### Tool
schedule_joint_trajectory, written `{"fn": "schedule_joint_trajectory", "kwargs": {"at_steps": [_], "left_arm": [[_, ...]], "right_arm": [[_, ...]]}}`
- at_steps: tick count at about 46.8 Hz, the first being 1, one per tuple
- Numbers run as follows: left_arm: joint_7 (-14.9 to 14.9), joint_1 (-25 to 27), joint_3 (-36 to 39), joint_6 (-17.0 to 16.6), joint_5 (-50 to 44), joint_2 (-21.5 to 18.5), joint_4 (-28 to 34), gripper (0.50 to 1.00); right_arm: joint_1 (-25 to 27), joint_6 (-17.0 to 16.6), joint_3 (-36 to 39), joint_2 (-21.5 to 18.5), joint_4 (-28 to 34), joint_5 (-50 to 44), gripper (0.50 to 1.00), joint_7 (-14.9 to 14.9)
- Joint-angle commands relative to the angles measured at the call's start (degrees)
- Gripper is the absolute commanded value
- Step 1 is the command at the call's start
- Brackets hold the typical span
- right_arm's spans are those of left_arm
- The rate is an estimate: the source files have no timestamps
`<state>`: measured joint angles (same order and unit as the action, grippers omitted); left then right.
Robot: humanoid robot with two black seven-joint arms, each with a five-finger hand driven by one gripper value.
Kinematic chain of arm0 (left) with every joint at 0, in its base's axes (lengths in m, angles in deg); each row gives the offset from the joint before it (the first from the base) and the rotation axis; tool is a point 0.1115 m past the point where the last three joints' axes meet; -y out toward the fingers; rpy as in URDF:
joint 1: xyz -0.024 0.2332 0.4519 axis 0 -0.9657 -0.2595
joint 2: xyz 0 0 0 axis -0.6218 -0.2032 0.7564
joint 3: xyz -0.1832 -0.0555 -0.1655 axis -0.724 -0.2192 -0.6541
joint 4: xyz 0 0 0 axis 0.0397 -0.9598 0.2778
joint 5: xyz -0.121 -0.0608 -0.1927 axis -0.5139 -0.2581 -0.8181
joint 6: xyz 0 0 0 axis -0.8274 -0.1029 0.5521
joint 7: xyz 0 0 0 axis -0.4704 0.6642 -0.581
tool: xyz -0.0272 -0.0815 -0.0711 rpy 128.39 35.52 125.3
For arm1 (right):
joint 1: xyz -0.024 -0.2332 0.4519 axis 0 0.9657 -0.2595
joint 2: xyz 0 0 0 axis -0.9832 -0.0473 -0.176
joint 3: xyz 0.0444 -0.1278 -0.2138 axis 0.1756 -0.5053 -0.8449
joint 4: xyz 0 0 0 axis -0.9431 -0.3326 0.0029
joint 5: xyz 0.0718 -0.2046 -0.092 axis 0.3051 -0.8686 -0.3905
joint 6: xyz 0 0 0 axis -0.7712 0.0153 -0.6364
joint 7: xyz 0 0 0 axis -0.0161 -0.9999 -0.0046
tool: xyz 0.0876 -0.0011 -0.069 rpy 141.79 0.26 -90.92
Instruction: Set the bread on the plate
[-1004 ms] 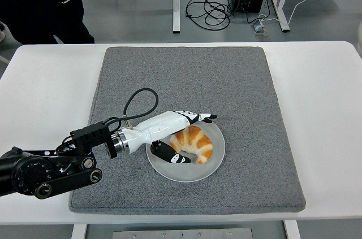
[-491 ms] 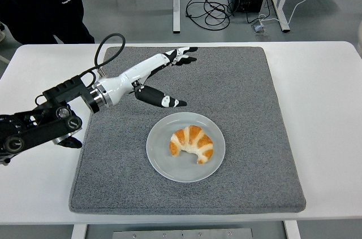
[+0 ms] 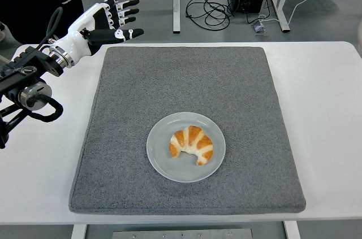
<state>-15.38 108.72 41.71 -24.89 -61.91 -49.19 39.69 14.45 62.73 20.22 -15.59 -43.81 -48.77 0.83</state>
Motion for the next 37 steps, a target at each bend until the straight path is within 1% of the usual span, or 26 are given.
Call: {"fn": "schedule_joint_trajectory", "kwargs": {"at_steps": [1,5,11,14,21,27,37], "left_arm": [[0.02,0.14,-0.27,3.06,-4.07,0.39,-3.65,0.928],[0.02,-0.04,-1.41,5.26,-7.15,1.1,-6.91,0.928],[0.46,-0.31,-2.91,8.08,-9.53,3.38,-11.39,0.928],[0.81,-0.31,-3.26,8.96,-10.32,4.79,-13.33,0.928],[0.81,-0.66,-3.26,9.31,-10.76,8.3,-16.49,0.928],[0.81,-2.06,-3.26,9.31,-10.76,11.38,-17.9,0.928],[0.55,-3.03,-3.35,9.49,-10.76,11.91,-17.99,0.93]], "right_arm": [[0.0,0.0,0.01,0.0,-0.01,0.01,1.0,0.0],[0.0,0.0,0.01,0.0,-0.01,0.01,1.0,0.0],[0.0,0.0,0.01,0.0,-0.01,0.01,1.0,0.0],[0.0,-0.09,0.01,0.0,-0.01,0.01,1.0,0.0],[0.0,0.0,0.01,0.0,-0.01,0.01,1.0,0.0],[0.0,0.0,0.01,0.0,-0.01,0.01,1.0,0.0],[0.0,0.0,0.01,0.0,-0.01,0.01,1.0,0.0]]}}
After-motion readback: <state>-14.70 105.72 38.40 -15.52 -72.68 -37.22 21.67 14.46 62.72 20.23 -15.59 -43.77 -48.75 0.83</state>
